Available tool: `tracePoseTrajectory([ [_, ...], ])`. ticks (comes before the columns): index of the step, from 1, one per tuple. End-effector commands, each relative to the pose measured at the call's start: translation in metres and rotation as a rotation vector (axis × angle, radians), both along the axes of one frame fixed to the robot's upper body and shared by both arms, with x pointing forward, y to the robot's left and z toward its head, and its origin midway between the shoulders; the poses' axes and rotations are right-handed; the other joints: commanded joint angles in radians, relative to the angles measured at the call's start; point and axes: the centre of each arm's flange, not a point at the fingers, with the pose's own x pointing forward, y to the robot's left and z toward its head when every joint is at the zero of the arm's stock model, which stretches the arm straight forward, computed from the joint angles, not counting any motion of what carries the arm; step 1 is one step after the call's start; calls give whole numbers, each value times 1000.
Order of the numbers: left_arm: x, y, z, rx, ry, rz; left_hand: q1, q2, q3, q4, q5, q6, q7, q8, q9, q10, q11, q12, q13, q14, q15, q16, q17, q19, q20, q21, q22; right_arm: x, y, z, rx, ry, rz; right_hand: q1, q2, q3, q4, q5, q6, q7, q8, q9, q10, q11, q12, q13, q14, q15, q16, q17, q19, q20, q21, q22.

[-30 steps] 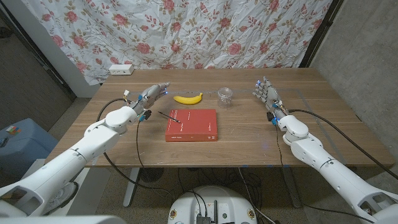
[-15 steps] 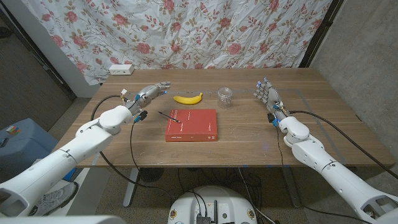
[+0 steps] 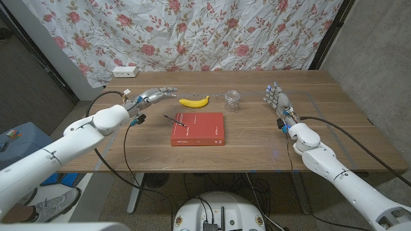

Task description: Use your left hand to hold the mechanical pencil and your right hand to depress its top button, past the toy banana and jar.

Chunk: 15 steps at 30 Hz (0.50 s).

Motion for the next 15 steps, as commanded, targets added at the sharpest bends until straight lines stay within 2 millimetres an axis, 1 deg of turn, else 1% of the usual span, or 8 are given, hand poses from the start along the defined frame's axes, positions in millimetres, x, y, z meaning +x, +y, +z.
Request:
tracePoseTrajectory([
  [1, -18, 3, 18, 216, -38, 61, 36, -15, 3, -8, -1, 27, -16, 11, 6, 27, -17, 2, 6, 4, -101, -4, 4, 10, -66, -8, 0, 1, 3, -4, 9, 10, -4, 0, -1, 8, -3, 8, 7, 3, 5, 4, 11, 1, 8, 4, 2, -7, 4, -2, 4, -4, 6, 4],
  [2, -19, 3, 20, 231, -46, 65, 41, -19, 3, -8, -1, 33, -20, 13, 6, 29, -19, 2, 6, 4, -103, -4, 4, 10, -67, -8, 0, 1, 3, -4, 9, 10, -4, 0, -1, 8, -4, 8, 7, 3, 5, 4, 10, 2, 8, 4, 3, -7, 4, -2, 4, -4, 6, 3],
  [4, -20, 3, 22, 245, -64, 73, 73, -43, -1, -8, 0, 58, -29, 19, 6, 47, -29, 1, 6, 32, -111, 3, 4, 24, -72, -5, 0, 2, 4, -3, 7, 11, -7, -1, -1, 8, -4, 8, 8, 3, 5, 4, 11, 0, 8, 4, 3, -7, 5, -3, 4, -5, 6, 3],
  [8, -23, 3, 27, 303, -79, 91, 116, -77, -8, -8, 1, 85, -34, 25, 7, 72, -37, 0, 6, 42, -115, 1, 4, 35, -76, -6, 0, 3, 4, -3, 15, 7, -14, -2, -1, 9, -4, 8, 9, 5, 5, 4, 11, 1, 8, 4, 3, -9, 5, -5, 3, -5, 6, 3],
  [12, -27, 1, 31, 386, -89, 130, 135, -94, -11, -8, 2, 95, -31, 27, 7, 80, -39, -1, 6, 44, -122, -1, 4, 38, -80, -7, 0, 3, 3, -2, 13, 4, -18, -2, 0, 9, -5, 8, 9, 5, 5, 4, 11, 1, 7, 3, 4, -7, 6, -6, 4, -6, 6, 3],
  [15, -30, -1, 34, 447, -89, 160, 158, -112, -15, -7, 2, 97, -33, 26, 7, 83, -41, -5, 6, 32, -131, -6, 5, 30, -81, -11, 1, 3, 3, -2, 13, 3, -20, -3, 0, 10, -5, 8, 9, 5, 5, 4, 12, 0, 8, 3, 4, -7, 6, -7, 4, -6, 7, 3],
])
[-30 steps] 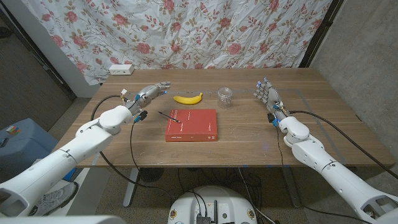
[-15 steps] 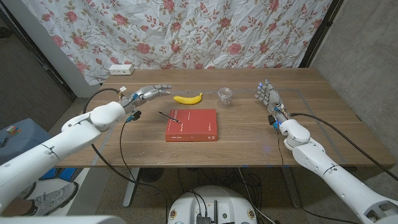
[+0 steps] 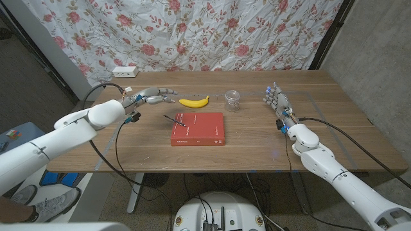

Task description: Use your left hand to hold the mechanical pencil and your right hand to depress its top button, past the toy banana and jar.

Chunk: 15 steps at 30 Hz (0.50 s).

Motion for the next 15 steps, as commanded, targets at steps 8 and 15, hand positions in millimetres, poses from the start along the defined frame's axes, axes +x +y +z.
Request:
tracePoseTrajectory([
  [8, -19, -2, 18, 308, -36, 150, 77, -44, -18, 5, 3, 11, -4, 1, 2, 19, -3, -10, 1, -33, -139, -10, 5, -46, -85, -12, 1, 2, 1, 1, -2, -1, -11, -5, 0, 7, -2, 7, 4, 0, 5, 4, 4, 0, 7, 3, 0, -3, 6, -1, 3, -7, 6, 3],
  [15, -22, -3, 25, 398, -40, 192, 124, -79, -33, 7, 3, 29, -20, 3, 2, 37, -8, -13, 0, -43, -150, -4, 5, -49, -90, -5, 2, 3, 1, 2, -4, 1, -17, -6, 1, 8, -2, 7, 6, 0, 5, 4, 4, 2, 7, 3, -1, -3, 6, -3, 3, -8, 6, 3],
])
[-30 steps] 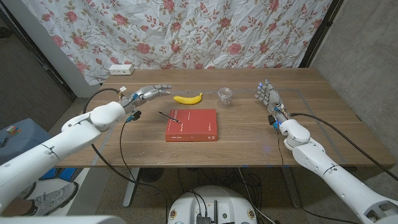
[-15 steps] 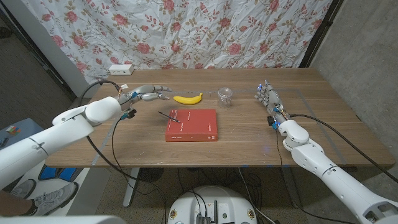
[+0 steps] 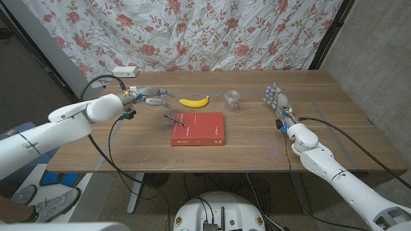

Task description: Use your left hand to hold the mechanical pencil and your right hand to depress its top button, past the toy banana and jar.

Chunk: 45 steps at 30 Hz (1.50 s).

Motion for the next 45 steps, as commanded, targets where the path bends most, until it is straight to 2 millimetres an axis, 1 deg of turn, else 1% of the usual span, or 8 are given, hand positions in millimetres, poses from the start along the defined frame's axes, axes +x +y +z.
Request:
tracePoseTrajectory([
  [1, -8, 1, 12, 161, -13, 84, 32, -16, -11, 1, 3, 18, -8, 3, 2, 19, -2, -1, 3, 0, -153, 2, 5, -2, -89, 5, 2, 2, 0, 1, 0, 2, -9, -7, 1, 8, -2, 7, 6, 1, 5, 4, 4, 2, 7, 3, -1, -3, 6, 2, 0, -4, 6, 3],
  [7, -5, -2, 17, 252, 0, 95, 59, -32, -18, 1, 1, 24, -12, 2, 2, 29, -3, -3, 2, 3, -157, 4, 5, -4, -96, 5, 1, 2, -2, 1, 8, -2, -16, -8, 1, 9, -3, 7, 7, 2, 5, 4, 3, 1, 6, 3, -1, -1, 7, -1, -1, -4, 6, 3],
  [20, -4, -3, 21, 411, -17, 120, 95, -44, -26, 1, -2, 18, -14, -3, 3, 37, -4, -6, 3, 7, -161, 5, 5, -8, -102, 5, 1, 0, -6, 0, 9, 2, -38, -12, 2, 11, -4, 6, 8, 3, 5, 4, 5, 1, 7, 3, -2, -3, 8, -5, -2, -5, 6, 3],
  [29, 3, -6, 17, 467, -2, 111, 125, -48, -30, 2, -2, 5, -16, -11, 3, 36, -5, -10, 4, 3, -159, 3, 5, -16, -100, 4, 1, 1, -7, 0, 3, 7, -45, -13, 4, 13, -5, 7, 9, 5, 5, 4, 4, -1, 6, 3, -1, -3, 8, -8, -1, -6, 6, 3],
  [30, 3, -7, 16, 471, -10, 115, 147, -46, -31, 2, -2, -7, -17, -17, 3, 31, -5, -12, 4, 0, -155, 2, 5, -20, -98, 4, 1, 1, -7, 1, 3, 8, -45, -14, 4, 13, -5, 7, 9, 5, 5, 4, 5, 0, 6, 3, -1, -4, 8, -8, -1, -7, 6, 3],
  [31, 4, -7, 15, 474, -9, 115, 154, -46, -32, 2, -1, -10, -16, -18, 4, 29, -5, -13, 4, -2, -154, 2, 5, -22, -98, 4, 1, 1, -8, 1, 3, 8, -46, -14, 5, 14, -5, 7, 10, 6, 5, 4, 4, -1, 6, 3, -1, -1, 8, -9, -1, -8, 6, 3],
  [40, 8, -12, 9, 518, -20, 129, 192, -48, -39, 3, -2, -16, -14, -20, 5, 24, -5, -12, 4, -1, -158, 4, 5, -47, -93, 0, 2, 0, -10, 0, -2, 8, -58, -16, 5, 16, -7, 6, 12, 6, 5, 4, 4, 1, 6, 3, -1, 0, 9, -13, -1, -7, 6, 3],
  [45, 12, -17, 3, 546, -21, 138, 221, -47, -46, 5, -3, -32, -15, -27, 4, 18, -5, -13, 4, -8, -144, 2, 5, -62, -96, 1, 2, -1, -12, -1, 5, 9, -62, -16, 7, 18, -7, 7, 13, 3, 5, 4, 4, 1, 6, 3, 0, 2, 10, -14, -2, -8, 6, 3],
])
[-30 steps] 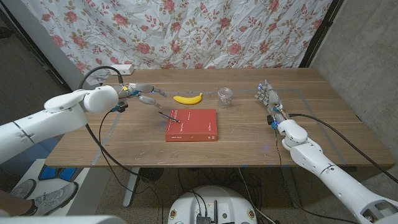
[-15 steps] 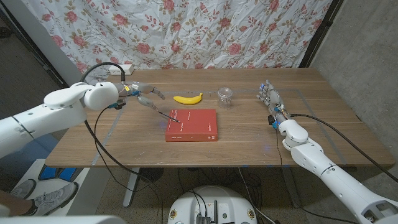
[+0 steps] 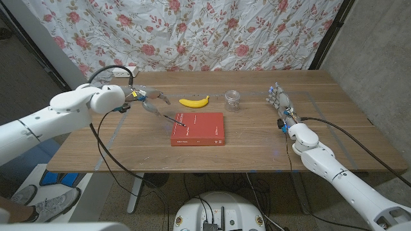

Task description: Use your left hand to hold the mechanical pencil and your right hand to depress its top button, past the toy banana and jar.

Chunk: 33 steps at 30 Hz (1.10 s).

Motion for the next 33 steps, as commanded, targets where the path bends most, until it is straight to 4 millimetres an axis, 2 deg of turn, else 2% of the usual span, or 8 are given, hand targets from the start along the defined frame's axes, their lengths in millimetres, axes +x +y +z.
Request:
tracePoseTrajectory([
  [1, 9, -8, -11, 69, -2, 21, 22, 0, -7, 1, -3, -8, -1, -3, 5, -8, 1, -2, 1, -8, -144, 2, 5, -12, -100, 1, 2, -2, -4, -2, 4, 2, -12, -10, 0, 10, 1, 7, 10, -1, 5, 4, 4, 1, 6, 3, -1, 2, 9, 0, 2, -4, 6, 3],
  [11, 13, -12, -19, 77, -21, 28, 44, 3, -14, 3, -4, -16, 2, -4, 5, 8, 2, 4, 1, 1, -149, 6, 5, -13, -96, 4, 2, -1, -5, -3, 1, 7, -13, -12, 2, 13, 0, 7, 14, -4, 6, 4, 5, 1, 6, 3, -2, 3, 9, -4, 1, -2, 6, 3],
  [21, 19, -17, -27, 102, -37, 34, 85, 15, -26, 6, -2, 2, 2, 4, 5, 43, 1, 8, 1, 24, -162, 10, 5, 8, -79, 12, 2, -3, -5, -4, 1, 11, -17, -13, 2, 15, -2, 7, 17, -7, 7, 4, 5, 2, 6, 3, -2, 1, 10, -7, 1, -2, 6, 3],
  [25, 21, -19, -30, 103, -32, 35, 93, 20, -28, 7, 0, 2, 0, 3, 5, 47, 0, 8, 1, 29, -164, 10, 5, 11, -73, 12, 2, -5, -8, -5, 5, 7, -24, -14, 6, 19, -3, 7, 35, -26, 12, 4, 6, 0, 7, 3, -1, 3, 11, -9, 1, 0, 6, 3],
  [33, 26, -22, -37, 89, -27, 26, 109, 36, -31, 10, 3, 10, 1, 5, 5, 57, 0, 8, 2, 38, -164, 10, 5, 19, -70, 13, 3, -8, -11, -8, 6, 11, -29, -16, 7, 21, -3, 7, 38, -24, 12, 4, 10, -2, 8, 3, -1, -1, 12, -11, 1, -1, 7, 3],
])
